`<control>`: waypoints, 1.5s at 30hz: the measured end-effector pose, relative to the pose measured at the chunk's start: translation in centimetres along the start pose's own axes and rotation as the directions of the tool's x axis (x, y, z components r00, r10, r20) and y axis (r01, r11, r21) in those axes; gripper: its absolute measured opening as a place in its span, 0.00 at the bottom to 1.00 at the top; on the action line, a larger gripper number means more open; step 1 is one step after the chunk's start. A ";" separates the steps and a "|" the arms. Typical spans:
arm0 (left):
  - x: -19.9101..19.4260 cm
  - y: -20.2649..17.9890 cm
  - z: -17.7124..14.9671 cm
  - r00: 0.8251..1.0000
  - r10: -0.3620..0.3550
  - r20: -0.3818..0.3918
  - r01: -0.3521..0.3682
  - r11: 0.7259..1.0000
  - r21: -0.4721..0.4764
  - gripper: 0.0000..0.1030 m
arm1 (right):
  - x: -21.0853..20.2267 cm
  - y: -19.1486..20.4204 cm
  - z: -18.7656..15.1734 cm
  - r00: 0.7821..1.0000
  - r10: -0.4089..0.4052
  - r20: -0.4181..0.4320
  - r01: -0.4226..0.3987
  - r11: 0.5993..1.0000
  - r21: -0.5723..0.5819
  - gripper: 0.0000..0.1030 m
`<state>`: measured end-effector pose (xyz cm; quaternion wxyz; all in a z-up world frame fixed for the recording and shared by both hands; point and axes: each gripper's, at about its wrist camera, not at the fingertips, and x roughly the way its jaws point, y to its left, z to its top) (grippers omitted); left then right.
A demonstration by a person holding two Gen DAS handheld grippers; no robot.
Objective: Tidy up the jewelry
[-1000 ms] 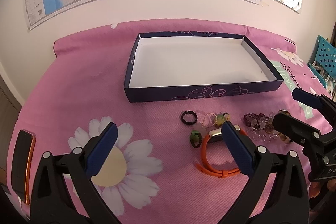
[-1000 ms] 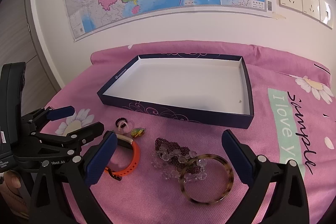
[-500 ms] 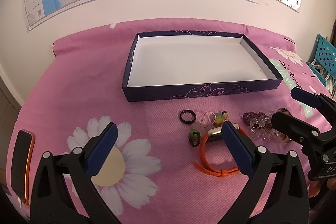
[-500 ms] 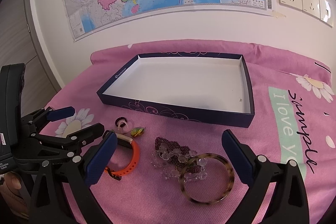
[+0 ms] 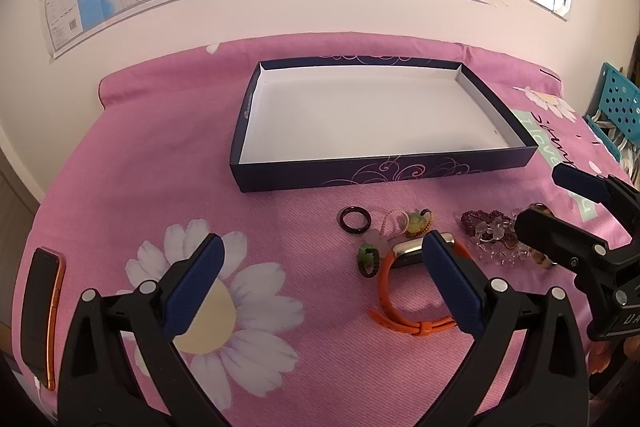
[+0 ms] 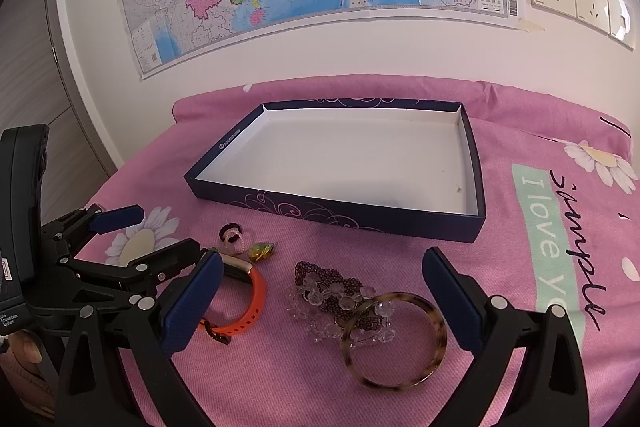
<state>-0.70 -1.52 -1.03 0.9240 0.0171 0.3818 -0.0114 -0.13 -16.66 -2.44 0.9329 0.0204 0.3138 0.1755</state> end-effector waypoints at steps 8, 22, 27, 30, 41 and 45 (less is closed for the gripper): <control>0.0 0.0 0.0 1.000 0.000 -0.001 0.000 1.000 0.000 0.95 | 0.0 -0.1 0.0 1.000 0.002 0.000 -0.002 1.000 0.004 0.94; 0.0 0.0 -0.1 1.000 -0.002 -0.002 0.002 1.000 0.003 0.95 | 0.0 -0.1 0.0 1.000 0.004 -0.001 -0.004 1.000 0.006 0.94; 0.0 0.0 -0.1 1.000 -0.003 -0.002 0.003 1.000 0.003 0.95 | -0.1 -0.2 0.0 1.000 0.004 0.000 -0.004 1.000 0.009 0.94; 0.0 0.0 -0.2 1.000 -0.003 -0.002 0.003 1.000 0.004 0.95 | 0.0 -0.2 0.0 1.000 0.003 -0.001 -0.003 1.000 0.009 0.94; 0.1 0.0 -0.2 1.000 -0.009 -0.006 0.009 1.000 0.010 0.95 | -0.1 -0.3 0.0 1.000 0.003 -0.001 -0.003 1.000 0.009 0.94; 0.2 -0.1 -0.1 1.000 -0.015 -0.011 0.015 1.000 0.019 0.95 | -0.1 -0.3 0.0 1.000 0.002 -0.001 -0.002 1.000 0.009 0.94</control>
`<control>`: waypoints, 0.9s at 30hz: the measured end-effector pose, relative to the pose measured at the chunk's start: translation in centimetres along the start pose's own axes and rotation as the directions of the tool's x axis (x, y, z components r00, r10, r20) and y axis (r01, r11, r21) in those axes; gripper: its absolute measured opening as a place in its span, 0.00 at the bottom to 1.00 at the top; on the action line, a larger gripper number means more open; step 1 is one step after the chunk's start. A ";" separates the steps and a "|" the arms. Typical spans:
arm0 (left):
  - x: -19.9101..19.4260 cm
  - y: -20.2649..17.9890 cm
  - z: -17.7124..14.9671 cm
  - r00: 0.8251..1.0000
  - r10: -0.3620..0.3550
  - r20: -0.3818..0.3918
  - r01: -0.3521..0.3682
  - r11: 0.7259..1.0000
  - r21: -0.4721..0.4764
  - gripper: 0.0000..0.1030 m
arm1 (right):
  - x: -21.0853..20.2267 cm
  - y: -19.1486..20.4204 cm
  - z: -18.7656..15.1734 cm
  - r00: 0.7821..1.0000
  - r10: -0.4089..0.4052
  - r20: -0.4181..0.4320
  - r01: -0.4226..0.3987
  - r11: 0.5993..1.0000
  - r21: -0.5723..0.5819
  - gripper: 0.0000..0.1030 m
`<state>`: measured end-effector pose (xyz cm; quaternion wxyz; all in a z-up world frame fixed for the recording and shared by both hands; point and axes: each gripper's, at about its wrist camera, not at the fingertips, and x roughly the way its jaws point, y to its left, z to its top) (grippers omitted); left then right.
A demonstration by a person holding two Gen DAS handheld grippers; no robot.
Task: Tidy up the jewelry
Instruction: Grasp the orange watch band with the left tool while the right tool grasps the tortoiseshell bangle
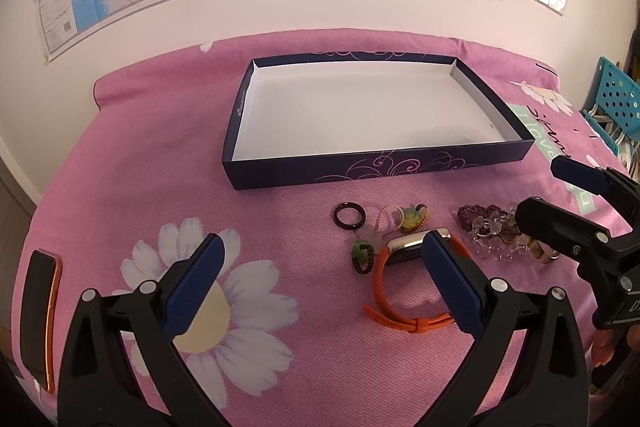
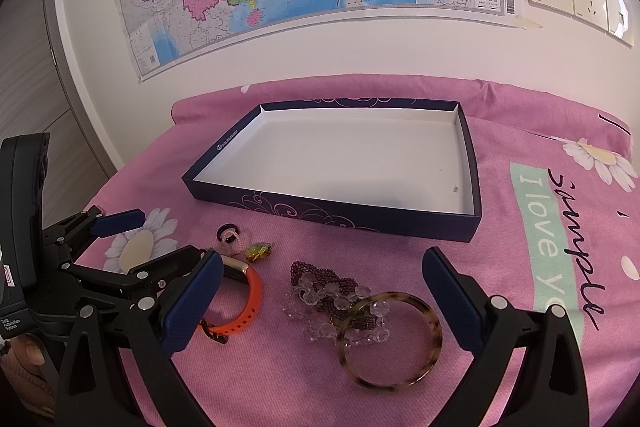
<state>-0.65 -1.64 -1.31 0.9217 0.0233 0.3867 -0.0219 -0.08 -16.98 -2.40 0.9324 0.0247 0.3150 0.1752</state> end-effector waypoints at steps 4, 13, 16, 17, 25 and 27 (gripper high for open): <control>0.2 -0.2 -0.2 1.000 -0.018 -0.012 0.018 1.000 0.014 0.95 | 0.0 -0.4 -0.1 1.000 0.004 -0.004 -0.004 1.000 0.007 0.94; 1.0 -0.6 -0.8 0.994 -0.091 -0.059 0.094 0.995 0.035 0.74 | -0.2 -3.4 -1.3 0.998 -0.010 -0.055 0.013 0.998 0.059 0.94; 1.3 -0.7 -1.1 0.991 -0.112 -0.073 0.116 0.992 0.043 0.68 | -0.3 -4.7 -2.0 0.997 -0.016 -0.081 0.022 0.997 0.076 0.93; 1.3 -0.7 -1.3 0.990 -0.121 -0.077 0.124 0.991 0.045 0.66 | -0.3 -5.0 -2.3 0.996 -0.021 -0.089 0.028 0.996 0.079 0.92; 1.5 -0.5 -1.9 0.979 -0.166 -0.118 0.172 0.984 0.037 0.48 | -0.7 -6.8 -3.2 0.989 -0.029 -0.144 0.040 0.997 0.071 0.55; 1.5 -0.3 -1.9 0.977 -0.177 -0.122 0.182 0.983 0.031 0.46 | -0.5 -6.9 -3.2 0.987 -0.034 -0.157 0.044 0.997 0.063 0.47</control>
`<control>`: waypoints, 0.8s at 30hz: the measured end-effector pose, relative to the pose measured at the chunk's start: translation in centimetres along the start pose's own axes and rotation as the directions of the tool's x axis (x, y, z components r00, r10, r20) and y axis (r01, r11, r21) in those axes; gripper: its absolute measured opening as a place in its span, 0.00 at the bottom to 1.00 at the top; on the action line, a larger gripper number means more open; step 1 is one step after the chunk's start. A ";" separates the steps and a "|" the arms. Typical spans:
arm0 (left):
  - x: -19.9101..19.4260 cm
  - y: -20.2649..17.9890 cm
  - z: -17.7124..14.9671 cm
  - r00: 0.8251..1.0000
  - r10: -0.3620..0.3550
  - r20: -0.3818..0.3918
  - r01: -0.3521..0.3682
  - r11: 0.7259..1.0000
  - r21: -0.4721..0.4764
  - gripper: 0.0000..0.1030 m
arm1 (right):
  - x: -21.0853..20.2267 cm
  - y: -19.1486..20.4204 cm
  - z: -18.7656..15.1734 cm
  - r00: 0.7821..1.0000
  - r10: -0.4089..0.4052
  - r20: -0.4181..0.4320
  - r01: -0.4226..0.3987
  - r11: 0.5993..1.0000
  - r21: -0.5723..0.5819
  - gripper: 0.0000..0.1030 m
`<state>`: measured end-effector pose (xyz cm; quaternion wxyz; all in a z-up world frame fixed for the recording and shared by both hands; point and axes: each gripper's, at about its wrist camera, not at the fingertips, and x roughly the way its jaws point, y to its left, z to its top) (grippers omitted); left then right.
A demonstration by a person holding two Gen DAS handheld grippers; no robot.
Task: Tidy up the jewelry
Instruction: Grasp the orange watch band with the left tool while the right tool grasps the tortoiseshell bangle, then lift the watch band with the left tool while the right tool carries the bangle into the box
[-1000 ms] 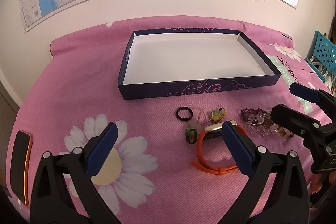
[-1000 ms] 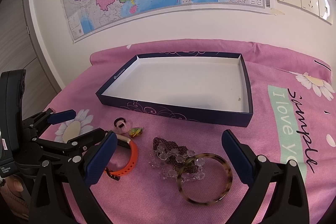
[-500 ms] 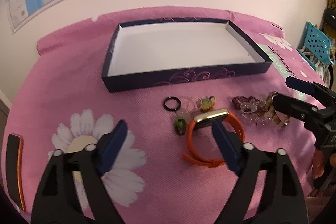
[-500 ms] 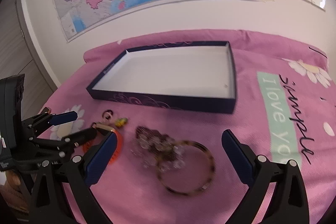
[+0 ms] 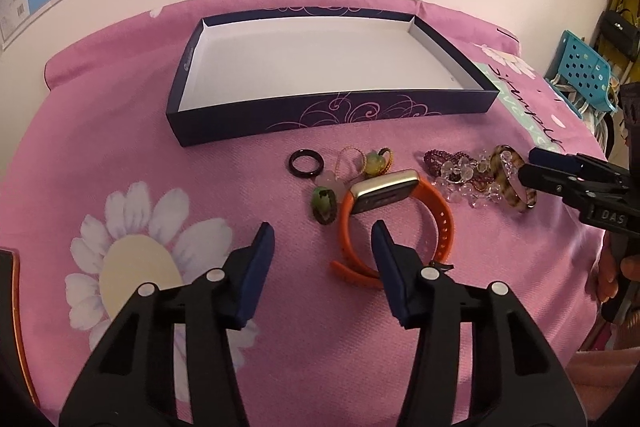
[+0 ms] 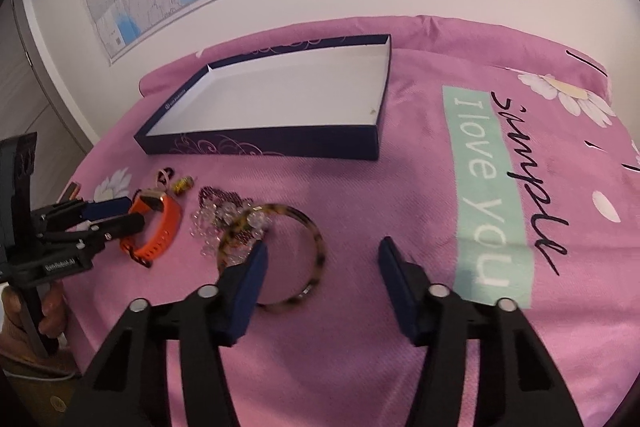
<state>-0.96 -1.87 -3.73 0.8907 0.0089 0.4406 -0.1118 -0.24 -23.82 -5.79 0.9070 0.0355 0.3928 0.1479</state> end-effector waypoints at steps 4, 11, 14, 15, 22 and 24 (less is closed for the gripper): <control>0.1 0.0 0.2 1.000 -0.018 -0.011 0.018 1.000 0.006 0.38 | 0.4 0.3 0.2 1.000 -0.002 -0.012 0.002 1.000 -0.026 0.36; 0.3 -0.5 0.3 0.998 -0.051 -0.028 0.052 0.998 0.029 0.19 | 1.0 0.6 0.7 1.000 -0.005 -0.024 0.004 0.999 -0.044 0.28; 0.4 -0.5 0.4 0.999 -0.047 -0.027 0.048 0.998 0.027 0.14 | 1.1 0.2 0.7 1.000 -0.001 -0.026 0.000 1.000 -0.030 0.09; 0.4 -0.5 0.4 0.999 -0.044 -0.027 0.045 0.999 0.028 0.13 | 1.1 0.0 0.7 1.000 0.004 -0.028 -0.005 1.000 -0.022 0.05; -0.2 0.1 0.6 0.999 -0.043 -0.017 0.043 0.999 0.007 0.07 | 0.0 -0.4 1.0 0.997 0.076 0.011 -0.076 0.997 0.014 0.06; -0.5 0.3 0.7 0.999 -0.053 -0.012 0.053 0.999 0.001 0.07 | -0.7 -0.5 1.3 0.994 0.101 0.033 -0.102 0.995 0.021 0.06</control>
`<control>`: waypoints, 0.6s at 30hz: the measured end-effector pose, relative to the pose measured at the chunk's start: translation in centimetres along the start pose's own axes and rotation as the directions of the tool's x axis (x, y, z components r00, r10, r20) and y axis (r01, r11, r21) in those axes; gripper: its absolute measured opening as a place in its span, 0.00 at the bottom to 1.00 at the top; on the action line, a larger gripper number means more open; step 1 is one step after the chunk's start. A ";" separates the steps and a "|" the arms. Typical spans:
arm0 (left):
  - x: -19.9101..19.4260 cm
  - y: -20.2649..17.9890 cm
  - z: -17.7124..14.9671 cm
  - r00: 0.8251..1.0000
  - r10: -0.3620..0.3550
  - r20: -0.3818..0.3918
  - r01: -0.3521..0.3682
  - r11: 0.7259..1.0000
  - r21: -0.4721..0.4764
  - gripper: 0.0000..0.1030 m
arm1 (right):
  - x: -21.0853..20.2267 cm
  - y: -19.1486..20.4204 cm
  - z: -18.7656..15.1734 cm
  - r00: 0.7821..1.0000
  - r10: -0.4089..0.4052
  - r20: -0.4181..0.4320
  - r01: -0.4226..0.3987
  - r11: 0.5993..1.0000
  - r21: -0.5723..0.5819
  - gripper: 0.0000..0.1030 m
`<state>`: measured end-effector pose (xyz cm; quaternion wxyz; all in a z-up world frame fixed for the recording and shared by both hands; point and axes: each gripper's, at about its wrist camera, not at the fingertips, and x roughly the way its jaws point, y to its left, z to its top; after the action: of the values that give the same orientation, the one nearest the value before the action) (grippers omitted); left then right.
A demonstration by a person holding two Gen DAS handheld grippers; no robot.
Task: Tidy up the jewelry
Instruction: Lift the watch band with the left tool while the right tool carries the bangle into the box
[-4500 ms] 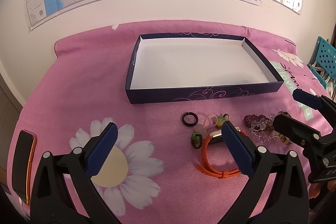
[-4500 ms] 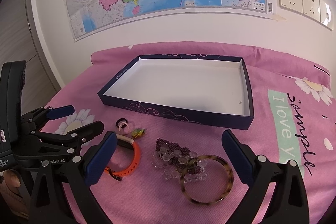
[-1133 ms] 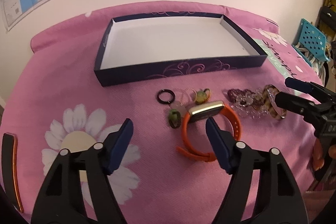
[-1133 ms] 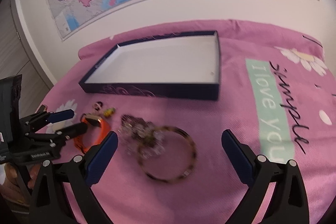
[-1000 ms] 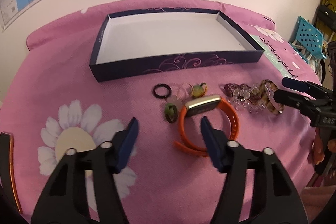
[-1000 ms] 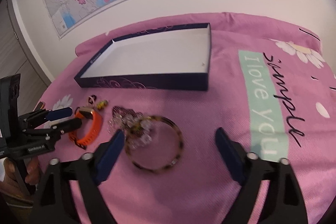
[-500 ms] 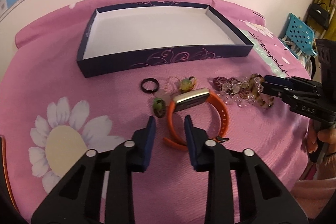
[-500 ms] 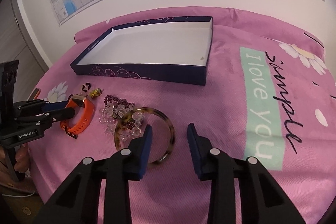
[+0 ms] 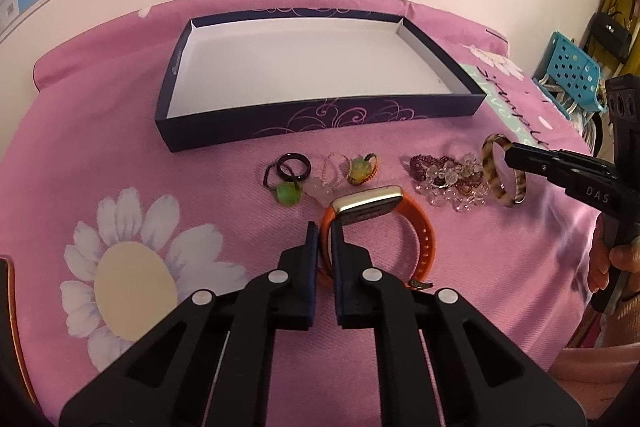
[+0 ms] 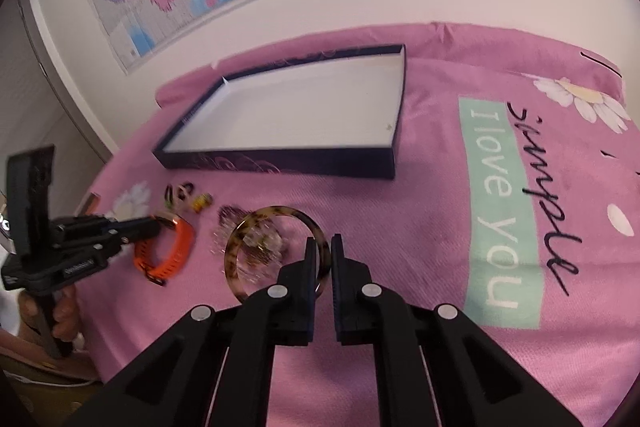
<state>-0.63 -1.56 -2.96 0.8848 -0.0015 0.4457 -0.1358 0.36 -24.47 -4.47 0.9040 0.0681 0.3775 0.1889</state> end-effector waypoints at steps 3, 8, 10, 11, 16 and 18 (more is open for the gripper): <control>-0.5 0.4 0.1 1.000 -0.011 0.008 0.011 1.000 -0.009 0.07 | -0.8 0.1 0.6 0.999 0.024 0.027 -0.025 1.000 0.008 0.06; -1.5 1.2 0.8 0.998 -0.053 0.034 0.054 0.998 -0.028 0.07 | -1.4 0.5 2.2 0.997 0.043 0.064 -0.043 0.999 -0.005 0.06; -2.1 1.5 1.4 0.997 -0.056 0.052 0.058 0.998 -0.035 0.07 | -1.1 0.7 3.1 0.996 0.046 0.071 -0.045 0.999 -0.015 0.06; -2.3 1.8 1.7 0.997 -0.057 0.061 0.060 0.998 -0.038 0.07 | -1.0 0.7 3.5 0.996 0.045 0.073 -0.044 0.999 -0.021 0.06; -3.4 3.2 4.4 0.993 -0.034 0.115 0.039 0.998 -0.047 0.07 | 0.4 0.9 5.9 0.996 0.033 0.083 -0.029 0.998 -0.053 0.06; -3.4 3.8 5.7 0.992 -0.015 0.128 0.022 0.999 -0.049 0.07 | 1.1 0.7 7.1 0.996 0.034 0.085 -0.029 0.998 -0.056 0.06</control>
<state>2.79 2.24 2.70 0.9098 -0.0365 0.3915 -0.1325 5.88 -23.20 -0.02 0.9178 0.0573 0.3320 0.2101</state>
